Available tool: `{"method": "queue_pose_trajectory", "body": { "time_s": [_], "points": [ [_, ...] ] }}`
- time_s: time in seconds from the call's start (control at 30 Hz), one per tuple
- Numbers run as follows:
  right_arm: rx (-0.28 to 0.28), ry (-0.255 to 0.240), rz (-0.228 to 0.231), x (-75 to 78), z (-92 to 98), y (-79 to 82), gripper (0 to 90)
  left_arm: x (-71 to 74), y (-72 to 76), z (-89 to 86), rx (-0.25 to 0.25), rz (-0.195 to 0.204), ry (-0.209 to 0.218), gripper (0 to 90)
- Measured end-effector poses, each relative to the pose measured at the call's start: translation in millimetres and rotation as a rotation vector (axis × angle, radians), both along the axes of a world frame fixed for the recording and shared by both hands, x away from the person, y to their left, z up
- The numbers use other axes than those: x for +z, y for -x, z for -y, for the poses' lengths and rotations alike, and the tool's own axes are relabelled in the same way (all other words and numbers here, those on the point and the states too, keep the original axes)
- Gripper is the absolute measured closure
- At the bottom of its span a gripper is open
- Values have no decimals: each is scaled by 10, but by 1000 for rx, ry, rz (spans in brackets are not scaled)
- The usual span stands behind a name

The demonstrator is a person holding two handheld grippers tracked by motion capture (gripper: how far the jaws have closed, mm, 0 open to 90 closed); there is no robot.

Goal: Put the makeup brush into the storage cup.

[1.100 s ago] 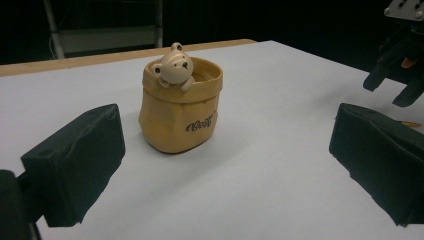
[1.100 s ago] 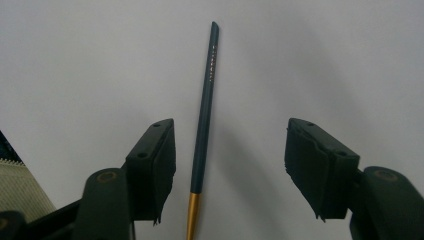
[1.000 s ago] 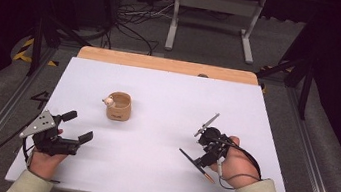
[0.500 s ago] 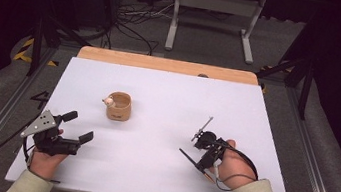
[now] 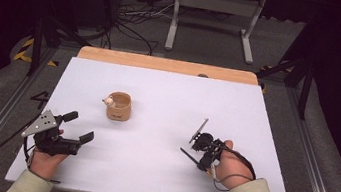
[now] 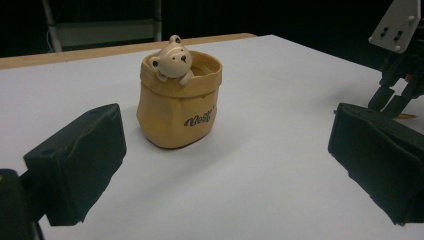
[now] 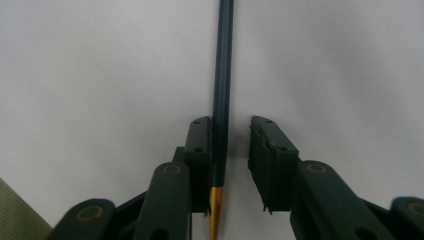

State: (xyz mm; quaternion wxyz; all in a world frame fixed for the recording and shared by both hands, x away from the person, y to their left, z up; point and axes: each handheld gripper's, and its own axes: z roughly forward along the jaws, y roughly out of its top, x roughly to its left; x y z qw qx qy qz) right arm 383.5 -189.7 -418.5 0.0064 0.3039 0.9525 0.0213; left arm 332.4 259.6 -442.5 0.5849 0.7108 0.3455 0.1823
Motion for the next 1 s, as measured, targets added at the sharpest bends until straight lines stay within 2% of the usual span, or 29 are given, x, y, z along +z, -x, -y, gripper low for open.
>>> {"method": "queue_pose_trajectory", "body": {
  "time_s": [0.1,0.17,0.43,0.63,0.77,0.9,0.93,1.0],
  "points": [
    [8,21,14,-4,-27,13,763,2,1,10,-1,1,-6,28],
    [14,21,6,-6,-41,20,815,3,0,15,-8,-1,-7,29],
    [33,15,7,-2,-36,19,833,18,-10,43,-31,-16,-3,37],
    [38,6,30,62,-28,20,835,61,-24,100,-80,-25,-11,39],
    [65,5,58,183,-52,42,835,103,-31,166,-113,-23,-24,27],
    [113,6,94,353,-125,74,835,142,-59,233,-161,-25,-14,18],
    [113,6,94,353,-125,74,835,142,-59,233,-161,-25,-14,18],
    [143,7,107,449,-177,80,835,167,-70,264,-183,-17,-31,20]
  ]
}}
